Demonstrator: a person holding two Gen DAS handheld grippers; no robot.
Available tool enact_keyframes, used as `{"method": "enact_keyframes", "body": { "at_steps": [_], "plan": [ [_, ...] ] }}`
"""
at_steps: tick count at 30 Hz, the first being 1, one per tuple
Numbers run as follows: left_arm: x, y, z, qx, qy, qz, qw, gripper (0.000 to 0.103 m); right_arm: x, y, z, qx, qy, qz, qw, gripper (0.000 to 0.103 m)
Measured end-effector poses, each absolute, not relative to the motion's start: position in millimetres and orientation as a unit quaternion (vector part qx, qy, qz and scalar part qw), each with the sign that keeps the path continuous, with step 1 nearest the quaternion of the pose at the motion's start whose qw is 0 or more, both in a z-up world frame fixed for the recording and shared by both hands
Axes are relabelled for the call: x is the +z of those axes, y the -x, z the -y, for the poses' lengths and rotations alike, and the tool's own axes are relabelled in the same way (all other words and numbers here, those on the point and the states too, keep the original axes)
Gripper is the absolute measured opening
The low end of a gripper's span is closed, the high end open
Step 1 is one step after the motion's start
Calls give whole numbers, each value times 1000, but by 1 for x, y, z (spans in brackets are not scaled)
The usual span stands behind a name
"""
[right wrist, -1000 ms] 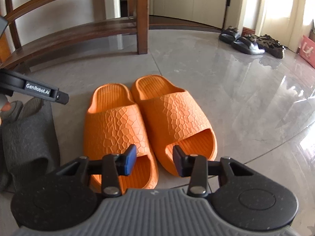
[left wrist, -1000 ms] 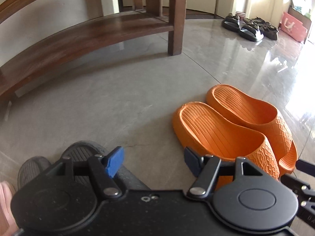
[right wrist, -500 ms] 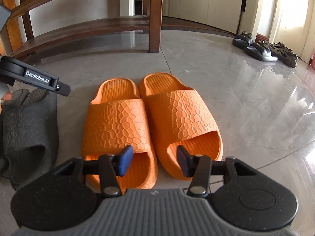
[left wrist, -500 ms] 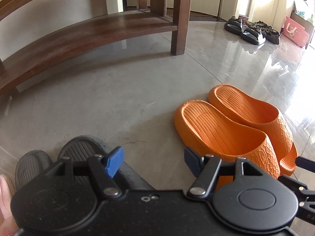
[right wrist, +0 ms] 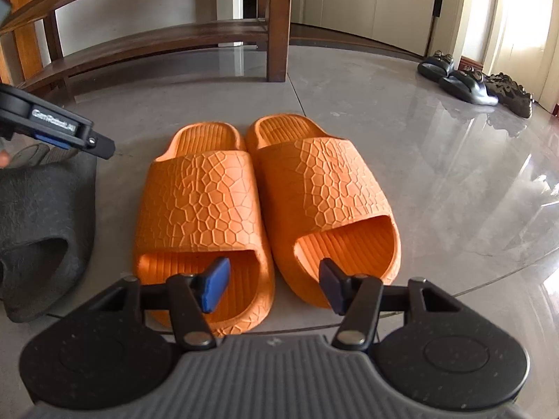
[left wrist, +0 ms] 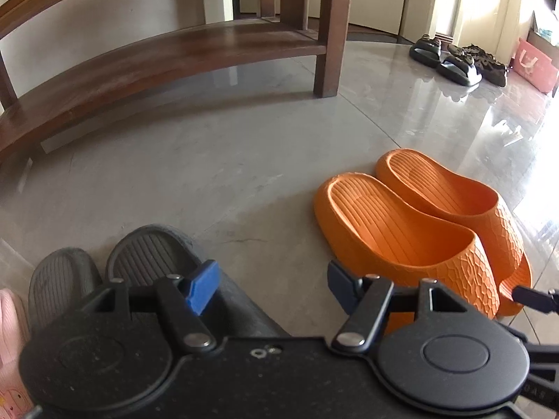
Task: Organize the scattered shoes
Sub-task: 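Move the right gripper over the straps of the orange pair, then close the right gripper on both orange slides' straps together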
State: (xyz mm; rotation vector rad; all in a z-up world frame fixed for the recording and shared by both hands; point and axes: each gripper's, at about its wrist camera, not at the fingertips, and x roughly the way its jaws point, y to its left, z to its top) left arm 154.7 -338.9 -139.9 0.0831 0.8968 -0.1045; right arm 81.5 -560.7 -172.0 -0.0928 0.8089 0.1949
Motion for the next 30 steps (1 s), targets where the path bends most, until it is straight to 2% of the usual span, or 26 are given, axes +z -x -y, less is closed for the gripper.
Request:
{"method": "enact_keyframes", "body": {
  "at_steps": [20,21,22,28,30],
  "plan": [
    [-149,-156,335,-79,-43,-416,905,69,-191,-100,541,82,26,-338,937,74],
    [-149,-157,335,-82,-42,-413,906,69,-191,-101,540,82,25,-336,938,68],
    [-149,-157,335,-85,-45,-411,907,69,-191,-101,539,81,24,-335,939,57],
    [-155,-161,336,-90,-47,-420,902,69,-184,-109,534,81,22,-333,939,39],
    [-154,-161,334,-89,-47,-412,906,69,-182,-110,530,84,22,-329,940,38]
  ]
}}
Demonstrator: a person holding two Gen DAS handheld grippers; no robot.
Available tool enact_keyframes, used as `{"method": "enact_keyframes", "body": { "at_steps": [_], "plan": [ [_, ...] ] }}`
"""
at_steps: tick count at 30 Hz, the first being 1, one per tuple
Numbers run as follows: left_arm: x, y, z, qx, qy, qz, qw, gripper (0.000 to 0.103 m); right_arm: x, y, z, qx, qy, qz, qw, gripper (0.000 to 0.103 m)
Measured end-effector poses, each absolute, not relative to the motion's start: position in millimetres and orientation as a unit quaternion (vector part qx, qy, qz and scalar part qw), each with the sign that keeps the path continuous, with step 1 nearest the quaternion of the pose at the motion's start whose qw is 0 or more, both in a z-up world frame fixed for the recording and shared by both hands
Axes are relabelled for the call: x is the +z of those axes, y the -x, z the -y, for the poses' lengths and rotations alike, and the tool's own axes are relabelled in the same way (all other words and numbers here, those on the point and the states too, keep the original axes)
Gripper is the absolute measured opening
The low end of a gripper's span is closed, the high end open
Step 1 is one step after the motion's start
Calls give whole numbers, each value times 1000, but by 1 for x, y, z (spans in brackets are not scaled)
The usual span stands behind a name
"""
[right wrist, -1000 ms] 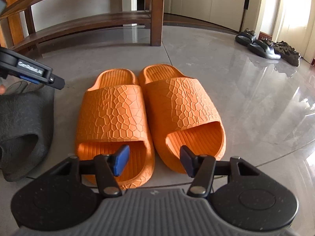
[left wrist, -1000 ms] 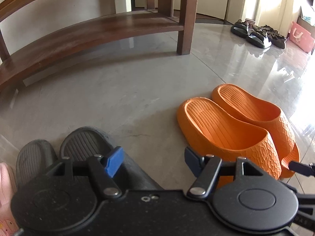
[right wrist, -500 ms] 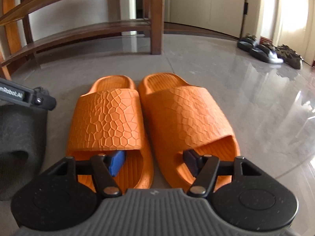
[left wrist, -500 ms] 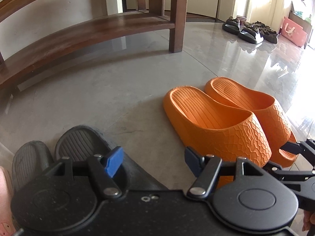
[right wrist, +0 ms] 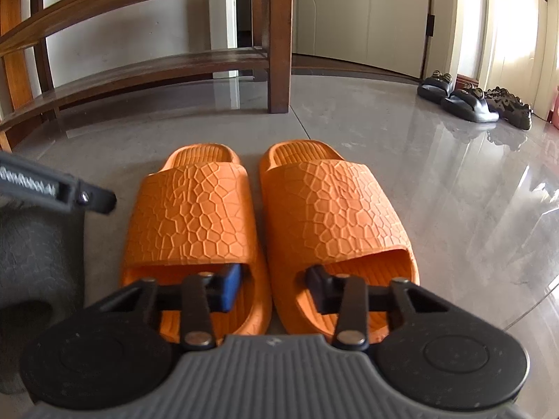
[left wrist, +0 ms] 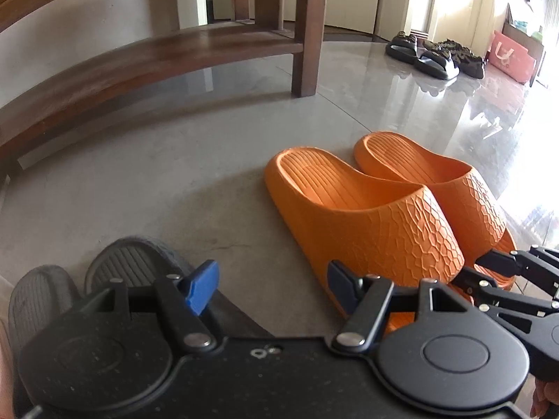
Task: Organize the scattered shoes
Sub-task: 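Close the right gripper on both orange slides' straps together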
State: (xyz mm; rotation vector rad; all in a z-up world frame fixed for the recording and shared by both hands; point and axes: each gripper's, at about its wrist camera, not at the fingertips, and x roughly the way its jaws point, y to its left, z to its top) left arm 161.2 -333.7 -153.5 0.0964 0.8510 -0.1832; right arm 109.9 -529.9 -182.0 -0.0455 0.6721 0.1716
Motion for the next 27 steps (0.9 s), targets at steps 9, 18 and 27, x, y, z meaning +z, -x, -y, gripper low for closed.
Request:
{"method": "enact_keyframes", "body": {
  "at_steps": [9,18,27],
  "plan": [
    [-148,-174,325,-89,-28,-392,915,69,-184,-112,519,61,19,-339,939,44],
    [-142,-198,312,-111,17,-375,920,69,-188,-117,512,36,-22,-348,936,78],
    [-145,-211,314,-119,21,-379,917,69,-193,-123,515,32,-33,-350,936,102]
  ]
}}
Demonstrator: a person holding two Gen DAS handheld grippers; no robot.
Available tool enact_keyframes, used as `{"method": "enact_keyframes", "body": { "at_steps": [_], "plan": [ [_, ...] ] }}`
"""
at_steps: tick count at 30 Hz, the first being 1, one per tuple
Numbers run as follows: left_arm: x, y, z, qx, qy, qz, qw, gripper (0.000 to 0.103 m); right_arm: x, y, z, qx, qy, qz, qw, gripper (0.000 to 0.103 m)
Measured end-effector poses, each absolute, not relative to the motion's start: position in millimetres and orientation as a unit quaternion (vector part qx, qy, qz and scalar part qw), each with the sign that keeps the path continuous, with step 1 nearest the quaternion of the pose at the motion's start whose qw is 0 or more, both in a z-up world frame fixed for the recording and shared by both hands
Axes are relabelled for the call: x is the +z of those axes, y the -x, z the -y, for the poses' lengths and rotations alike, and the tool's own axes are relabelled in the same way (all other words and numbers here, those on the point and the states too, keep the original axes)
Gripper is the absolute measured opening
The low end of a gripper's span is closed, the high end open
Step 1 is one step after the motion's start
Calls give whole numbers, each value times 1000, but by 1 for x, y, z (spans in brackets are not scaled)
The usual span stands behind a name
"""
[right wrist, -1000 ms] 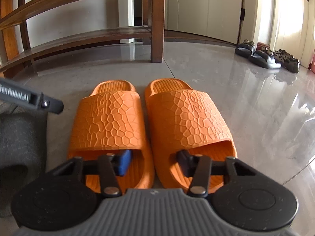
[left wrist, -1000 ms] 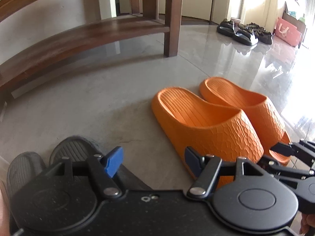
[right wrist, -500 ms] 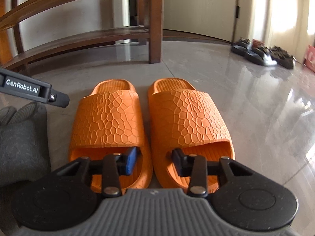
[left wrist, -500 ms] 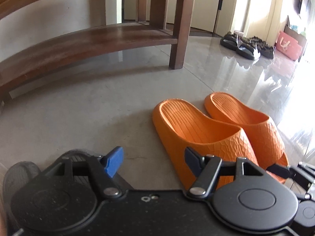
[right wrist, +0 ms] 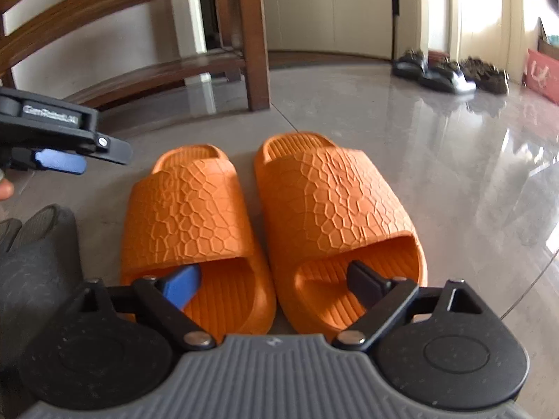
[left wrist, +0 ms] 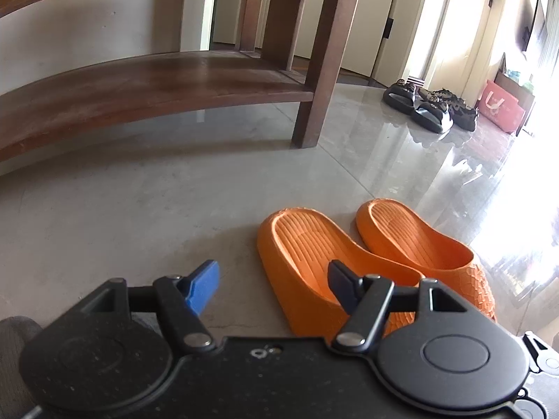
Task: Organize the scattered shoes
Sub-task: 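Close the right gripper on both orange slides' straps together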
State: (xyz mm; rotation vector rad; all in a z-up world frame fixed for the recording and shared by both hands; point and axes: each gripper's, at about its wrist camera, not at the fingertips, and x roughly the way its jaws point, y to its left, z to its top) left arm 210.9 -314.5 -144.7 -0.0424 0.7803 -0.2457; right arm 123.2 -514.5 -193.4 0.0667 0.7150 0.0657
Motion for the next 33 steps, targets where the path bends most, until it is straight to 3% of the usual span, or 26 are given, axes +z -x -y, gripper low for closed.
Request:
{"method": "enact_keyframes", "body": {
  "at_steps": [9,12,18,20,22,25,33],
  "plan": [
    [-150,-210,318,-127,21,-389,912,69,-197,-125,505,26,0,-347,937,102],
    [-150,-210,317,-128,20,-387,913,69,-197,-124,504,26,2,-337,941,80],
    [-151,-207,317,-132,19,-386,913,69,-195,-124,502,28,5,-316,948,80],
    [-150,-208,317,-140,18,-384,912,69,-195,-124,501,28,6,-310,950,72],
    [-149,-209,317,-144,20,-382,913,69,-194,-123,501,28,7,-303,953,54],
    [-146,-214,316,-162,28,-381,910,69,-194,-123,500,29,10,-292,956,38],
    [-128,-227,306,-187,53,-368,909,69,-174,-130,497,52,11,-266,963,21]
  ]
}}
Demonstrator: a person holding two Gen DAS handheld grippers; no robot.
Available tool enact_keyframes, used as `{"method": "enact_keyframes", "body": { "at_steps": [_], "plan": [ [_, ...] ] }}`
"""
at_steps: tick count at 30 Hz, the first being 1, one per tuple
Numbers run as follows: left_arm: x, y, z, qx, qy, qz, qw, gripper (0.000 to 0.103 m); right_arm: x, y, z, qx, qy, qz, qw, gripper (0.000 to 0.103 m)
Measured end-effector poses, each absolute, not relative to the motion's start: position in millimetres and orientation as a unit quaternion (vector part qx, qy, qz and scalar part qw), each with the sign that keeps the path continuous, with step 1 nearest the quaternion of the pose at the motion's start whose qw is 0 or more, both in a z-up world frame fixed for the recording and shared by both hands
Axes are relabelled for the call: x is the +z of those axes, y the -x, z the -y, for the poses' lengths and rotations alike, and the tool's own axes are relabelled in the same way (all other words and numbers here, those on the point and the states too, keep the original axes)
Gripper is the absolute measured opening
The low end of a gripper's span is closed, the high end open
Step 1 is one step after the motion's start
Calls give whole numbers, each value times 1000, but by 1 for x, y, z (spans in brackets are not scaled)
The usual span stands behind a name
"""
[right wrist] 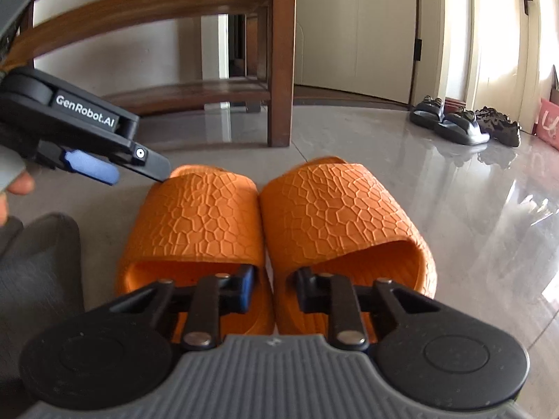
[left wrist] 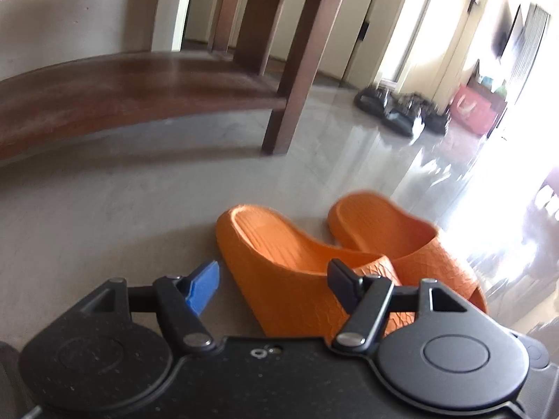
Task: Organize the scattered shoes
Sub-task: 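Close the right gripper on both orange slides' straps together, then carry the orange pair with the right gripper onto the wooden shelf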
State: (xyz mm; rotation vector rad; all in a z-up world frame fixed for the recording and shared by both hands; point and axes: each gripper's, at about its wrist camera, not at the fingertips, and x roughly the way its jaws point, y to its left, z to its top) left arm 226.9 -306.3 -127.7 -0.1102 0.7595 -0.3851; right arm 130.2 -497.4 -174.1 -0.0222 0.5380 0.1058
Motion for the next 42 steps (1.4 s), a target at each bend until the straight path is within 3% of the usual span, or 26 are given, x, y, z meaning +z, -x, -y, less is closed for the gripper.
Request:
{"method": "enact_keyframes", "body": {
  "at_steps": [18,29,36,42],
  "plan": [
    [-52,-226,262,-112,124,-291,942,69,-75,-131,509,18,-14,-162,987,21],
    [83,-246,218,-109,20,-205,972,69,42,-131,477,67,18,-25,997,21],
    [125,-220,197,-124,-21,-159,979,70,101,-120,458,86,15,28,996,21],
    [130,-213,190,-124,-9,-149,981,70,128,-125,445,98,11,43,994,21]
  ]
}}
